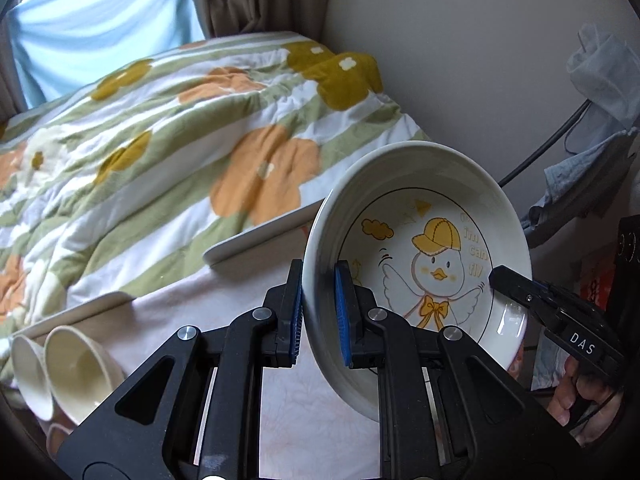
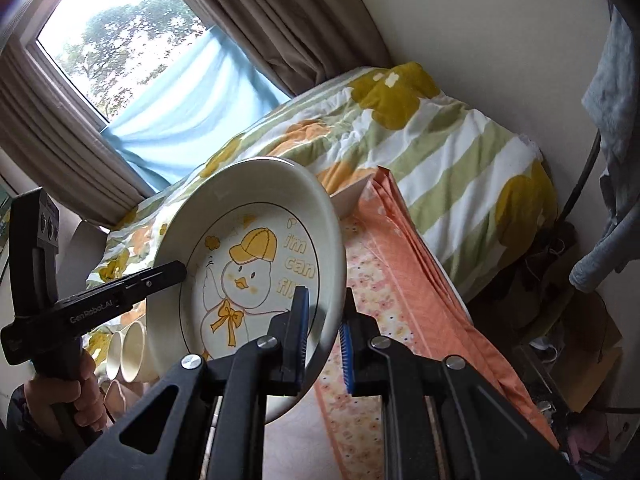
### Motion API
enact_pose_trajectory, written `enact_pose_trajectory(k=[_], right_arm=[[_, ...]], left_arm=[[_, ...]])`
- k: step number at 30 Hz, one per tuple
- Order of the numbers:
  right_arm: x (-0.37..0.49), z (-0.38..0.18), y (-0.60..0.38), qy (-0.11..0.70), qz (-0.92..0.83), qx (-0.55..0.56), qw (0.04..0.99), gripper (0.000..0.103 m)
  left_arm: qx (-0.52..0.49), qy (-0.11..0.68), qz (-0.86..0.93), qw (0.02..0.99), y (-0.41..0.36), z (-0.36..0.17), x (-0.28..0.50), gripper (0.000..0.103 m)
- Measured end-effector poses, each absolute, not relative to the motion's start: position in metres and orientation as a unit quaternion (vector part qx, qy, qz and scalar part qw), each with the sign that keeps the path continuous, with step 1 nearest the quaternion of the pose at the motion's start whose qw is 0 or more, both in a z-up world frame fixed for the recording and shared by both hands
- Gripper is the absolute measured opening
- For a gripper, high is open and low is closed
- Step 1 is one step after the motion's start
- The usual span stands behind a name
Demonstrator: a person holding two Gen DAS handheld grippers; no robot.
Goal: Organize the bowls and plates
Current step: 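Carry the duck-print plate onto the white plate stack and lower it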
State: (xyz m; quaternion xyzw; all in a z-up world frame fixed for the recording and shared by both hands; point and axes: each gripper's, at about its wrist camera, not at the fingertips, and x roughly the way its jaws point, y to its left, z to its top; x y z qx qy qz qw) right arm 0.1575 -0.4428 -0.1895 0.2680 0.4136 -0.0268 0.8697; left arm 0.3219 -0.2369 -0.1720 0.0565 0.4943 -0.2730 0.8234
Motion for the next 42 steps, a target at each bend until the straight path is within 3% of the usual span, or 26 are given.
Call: enact_pose_trajectory(k=[9,16,28,42], right_arm=[[0.122,-0.128,-0.363,0.408,0.056,0.226,0.883,0.013],[0.087,-0.127,-0.295,0.428,0.115,0.211,0.871,0.013],[0.055,-0.183,-0.224,0.488,0.176,0.171,0.838,0.013],[0.071,-0.256,-0.21,0.522,0.182,0.127,0.824,0.013]], left_arm=[[0.009,0.463,-0.205,0.862,-0.128,-0.103,0.237,0.013],[-0.021,0.465,-0.157,0.871,-0.044,-0.099,0.163,0.013],[-0.071,0.517,-0.086,0.849,0.025,-0.181,0.088,0.013],[-0.112,0.554,-0.068,0.822,0.03,-0.275,0.101,0.013]])
